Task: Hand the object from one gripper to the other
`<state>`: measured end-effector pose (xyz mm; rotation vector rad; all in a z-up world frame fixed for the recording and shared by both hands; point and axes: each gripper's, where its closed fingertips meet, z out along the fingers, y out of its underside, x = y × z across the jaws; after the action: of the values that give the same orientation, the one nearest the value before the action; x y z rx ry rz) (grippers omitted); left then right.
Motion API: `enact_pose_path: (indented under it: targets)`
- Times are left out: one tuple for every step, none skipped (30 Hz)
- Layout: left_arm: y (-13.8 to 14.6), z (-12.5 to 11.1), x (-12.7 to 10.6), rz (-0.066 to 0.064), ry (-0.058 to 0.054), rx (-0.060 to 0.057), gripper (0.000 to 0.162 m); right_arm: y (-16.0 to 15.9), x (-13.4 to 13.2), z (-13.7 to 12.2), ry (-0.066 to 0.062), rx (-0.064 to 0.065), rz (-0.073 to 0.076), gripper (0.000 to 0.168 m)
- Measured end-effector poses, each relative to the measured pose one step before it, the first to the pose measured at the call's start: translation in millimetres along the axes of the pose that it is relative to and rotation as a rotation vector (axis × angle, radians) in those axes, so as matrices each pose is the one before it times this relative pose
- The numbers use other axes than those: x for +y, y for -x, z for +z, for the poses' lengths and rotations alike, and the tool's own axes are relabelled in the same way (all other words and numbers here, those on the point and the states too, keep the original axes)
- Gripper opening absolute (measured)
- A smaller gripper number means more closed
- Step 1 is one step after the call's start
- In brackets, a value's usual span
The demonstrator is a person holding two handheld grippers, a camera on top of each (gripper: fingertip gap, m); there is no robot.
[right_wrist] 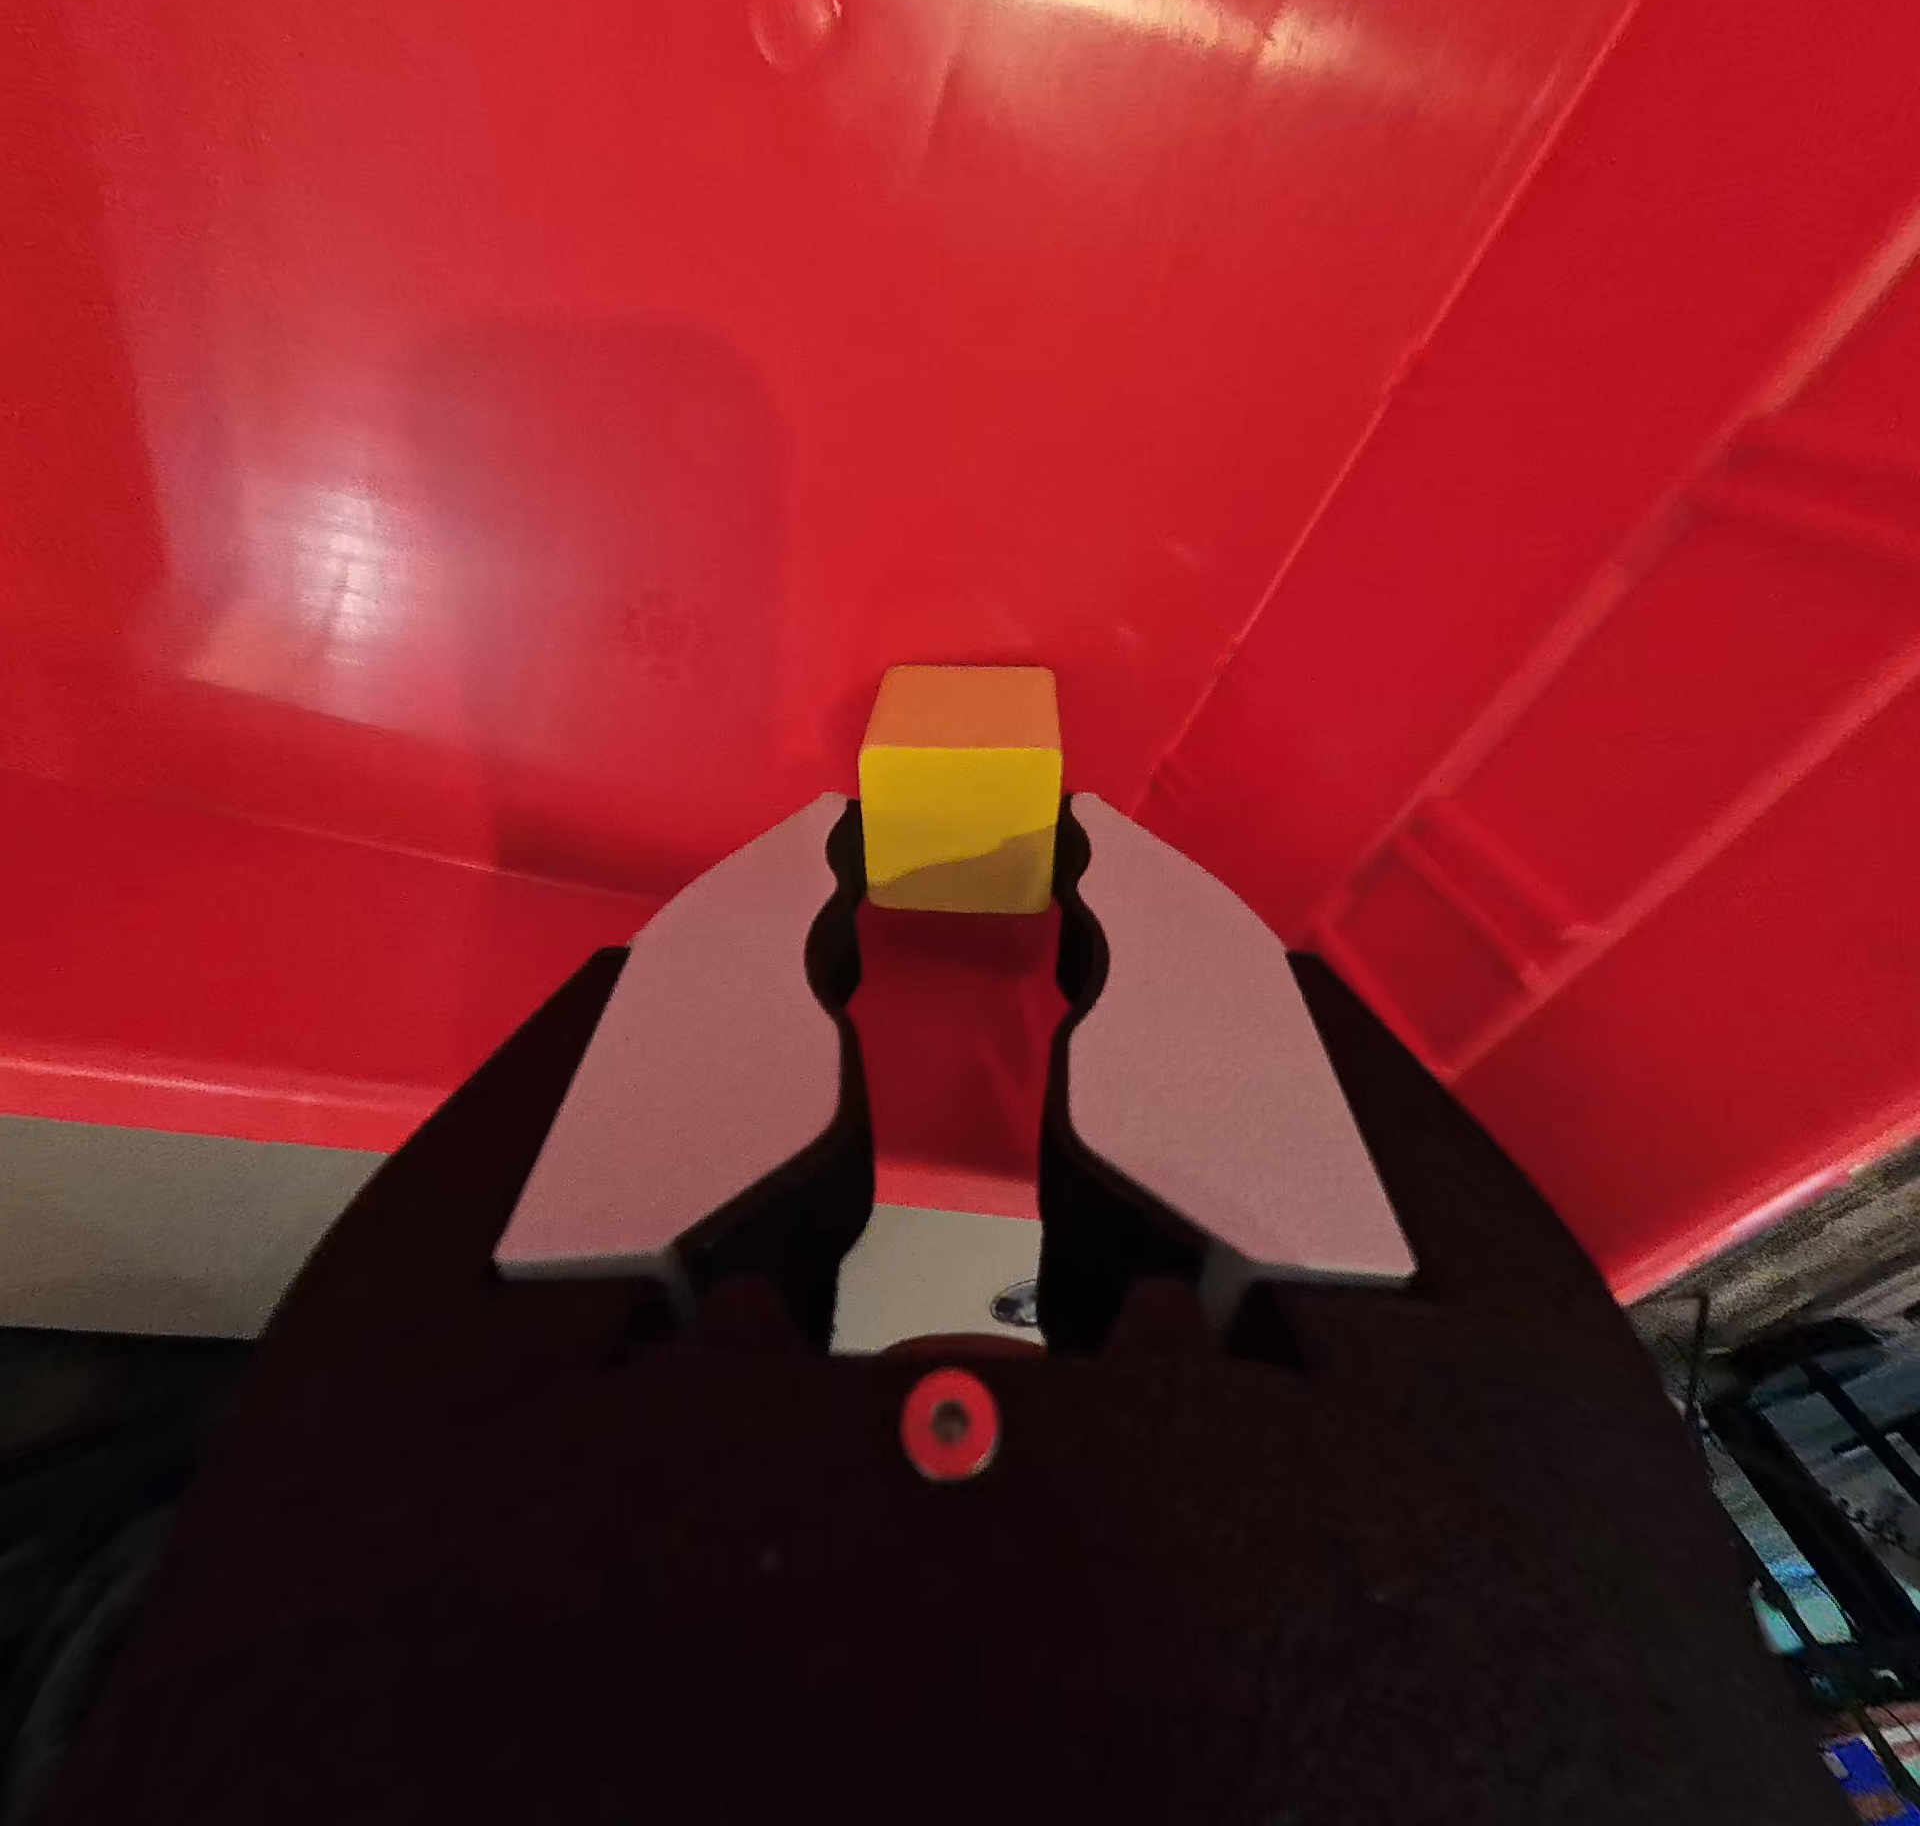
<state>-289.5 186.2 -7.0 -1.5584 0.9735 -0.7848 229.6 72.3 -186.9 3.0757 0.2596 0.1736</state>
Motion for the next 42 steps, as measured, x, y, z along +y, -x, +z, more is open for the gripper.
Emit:
enact_pose_path:
  targets:
    - [5.85, -6.71, -3.39, -0.0082, -0.0043, -0.0172, 0.046, 0.52, -0.21, -0.12, -0.0033, -0.0009, -0.0028, 0.034]
    - [5.85, -7.33, -3.17, -0.0045, -0.0012, -0.0179, 0.046, -0.47, -0.30, -1.39, -0.0085, 0.0085, -0.0054, 0.035]
    - [5.82, -8.08, -3.55, -0.0024, -0.0012, -0.0195, 0.047, -1.98, 1.26, -3.53, -0.0077, 0.0210, -0.0038, 0.043]
    - [5.59, -8.30, -4.19, -0.0021, -0.0035, -0.0200, 0.048, -2.72, 2.73, -7.17, -0.0070, 0.0295, -0.0028, 0.052]
    - [5.51, -8.47, -4.47, -0.0018, -0.0042, -0.0212, 0.049, -3.89, 2.19, -11.29, -0.0231, 0.0368, 0.0030, 0.059]
    - [5.81, -7.93, -4.20, -0.0026, -0.0025, -0.0244, 0.048, -1.43, -0.86, -15.15, -0.0490, 0.0201, 0.0066, 0.060]
    - [5.61, -7.12, -3.73, -0.0041, -0.0006, -0.0256, 0.048, 2.58, -6.07, -18.16, -0.0840, 0.0012, 0.0007, 0.061]
    - [5.75, -5.92, -3.18, -0.0075, 0.0016, -0.0273, 0.048, 5.06, -10.48, -19.30, -0.1076, -0.0024, -0.0105, 0.061]
    - [6.44, -4.24, -2.53, -0.0126, 0.0054, -0.0335, 0.048, 7.25, -13.84, -18.24, -0.1160, -0.0019, -0.0161, 0.060]
    - [5.70, -2.56, -2.23, -0.0128, 0.0080, -0.0302, 0.049, 10.61, -16.98, -15.63, -0.1228, -0.0095, -0.0122, 0.060]
    - [4.49, -0.86, -2.27, -0.0111, 0.0089, -0.0248, 0.050, 16.16, -18.90, -11.45, -0.1269, -0.0349, -0.0098, 0.060]
    - [4.17, 0.69, -1.49, -0.0103, 0.0178, -0.0229, 0.051, 21.76, -18.66, -6.59, -0.1277, -0.0578, 0.0003, 0.062]
    - [3.79, 2.18, -0.67, -0.0039, 0.0277, -0.0210, 0.053, 27.47, -14.27, -2.35, -0.1217, -0.0861, 0.0170, 0.061]
    - [4.04, 3.52, 1.15, 0.0085, 0.0406, -0.0220, 0.054, 32.39, -6.75, 1.20, -0.1026, -0.1151, 0.0201, 0.057]
    - [5.13, 4.65, 4.71, 0.0177, 0.0615, -0.0268, 0.052, 32.73, 0.26, 4.37, -0.0793, -0.1195, 0.0149, 0.053]
    - [6.87, 6.29, 9.31, 0.0209, 0.0859, -0.0314, 0.050, 29.21, 5.82, 6.02, -0.0537, -0.1040, 0.0067, 0.053]
    - [7.42, 8.08, 13.72, 0.0119, 0.1075, -0.0284, 0.047, 24.36, 9.13, 5.93, -0.0325, -0.0804, -0.0016, 0.050]
    - [6.44, 10.29, 16.95, -0.0152, 0.1248, -0.0116, 0.047, 18.88, 9.29, 5.47, -0.0263, -0.0541, 0.0024, 0.046]
    - [4.35, 12.11, 16.89, -0.0462, 0.1305, 0.0126, 0.048, 14.50, 9.25, 4.62, -0.0126, -0.0373, 0.0004, 0.046]
    - [3.24, 13.62, 11.77, -0.0607, 0.1101, 0.0314, 0.054, 10.36, 7.64, 3.72, 0.0027, -0.0231, 0.0023, 0.046]
    - [3.50, 13.86, 4.70, -0.0672, 0.0713, 0.0371, 0.062, 8.36, 5.99, 2.78, 0.0109, -0.0210, 0.0101, 0.047]
    - [5.95, 12.92, 0.21, -0.0710, 0.0398, 0.0216, 0.064, 7.35, 5.63, 1.77, 0.0224, -0.0231, 0.0034, 0.048]
    - [9.99, 11.88, -2.56, -0.0680, 0.0181, -0.0146, 0.059, 2.75, 3.88, 0.56, 0.0183, 0.0021, -0.0035, 0.048]
    - [11.03, 10.98, -2.90, -0.0598, 0.0119, -0.0392, 0.053, 0.12, 1.11, 0.00, 0.0017, 0.0167, -0.0077, 0.048]
    - [8.60, 10.23, -1.52, -0.0487, 0.0183, -0.0417, 0.052, 0.92, 0.50, -0.07, -0.0007, 0.0071, -0.0124, 0.048]
    - [5.50, 9.50, -0.66, -0.0363, 0.0220, -0.0374, 0.052, 1.02, 1.19, -0.07, 0.0077, -0.0005, -0.0087, 0.048]
    - [2.99, 8.83, -0.46, -0.0236, 0.0220, -0.0316, 0.052, 0.20, 0.94, -0.06, 0.0061, 0.0004, -0.0016, 0.048]
    - [2.05, 8.18, -0.38, -0.0197, 0.0201, -0.0291, 0.052, -0.15, 0.35, -0.14, -0.0006, 0.0003, 0.0045, 0.048]
    - [2.47, 7.53, -0.05, -0.0189, 0.0198, -0.0315, 0.052, 0.65, 0.61, -0.17, -0.0018, -0.0067, 0.0081, 0.048]
    - [1.82, 7.25, 0.68, -0.0208, 0.0217, -0.0248, 0.052, 1.53, 0.84, 0.16, -0.0018, -0.0134, 0.0107, 0.048]
    - [-1.94, 7.00, 1.75, -0.0210, 0.0243, 0.0024, 0.050, 1.57, 1.53, 0.52, 0.0033, -0.0143, 0.0122, 0.048]
    - [-5.88, 6.56, 2.54, -0.0188, 0.0254, 0.0297, 0.050, 0.83, 1.95, 0.54, 0.0070, -0.0090, 0.0081, 0.048]
    - [-5.99, 6.25, 2.69, -0.0125, 0.0220, 0.0306, 0.051, 0.42, 1.31, 0.33, 0.0040, -0.0041, 0.0015, 0.048]
    - [-0.96, 5.82, 2.54, -0.0066, 0.0180, 0.0000, 0.051, 0.27, 1.02, 0.15, 0.0027, -0.0023, -0.0015, 0.048]
    - [2.92, 5.24, 1.17, -0.0067, 0.0089, -0.0253, 0.051, 0.28, 1.33, 0.14, 0.0068, -0.0018, -0.0015, 0.048]
    - [2.29, 4.62, 0.51, -0.0092, 0.0038, -0.0194, 0.049, 0.08, 1.42, 0.08, 0.0088, -0.0007, -0.0027, 0.048]
    - [0.25, 4.60, 0.91, -0.0092, 0.0075, -0.0041, 0.046, -0.01, 1.64, 0.03, 0.0083, -0.0003, -0.0034, 0.048]
    - [-0.64, 4.46, 0.83, -0.0079, 0.0090, 0.0018, 0.045, -0.16, 1.11, 0.04, 0.0057, 0.0004, -0.0022, 0.048]
    - [0.73, 3.22, -0.19, -0.0061, 0.0018, -0.0070, 0.043, -0.52, 0.98, 0.23, 0.0043, 0.0014, 0.0001, 0.048]
    - [3.21, 0.42, -2.19, -0.0064, -0.0105, -0.0239, 0.035, -0.16, 1.16, 0.40, 0.0061, -0.0009, 0.0014, 0.048]
    - [2.12, -1.67, -2.98, -0.0110, -0.0162, -0.0106, 0.029, 0.41, 1.05, 0.63, 0.0064, -0.0047, 0.0026, 0.048]
    - [-0.97, -1.85, -1.09, -0.0133, -0.0075, 0.0134, 0.029, 0.51, 0.83, 0.50, 0.0048, -0.0038, 0.0020, 0.048]
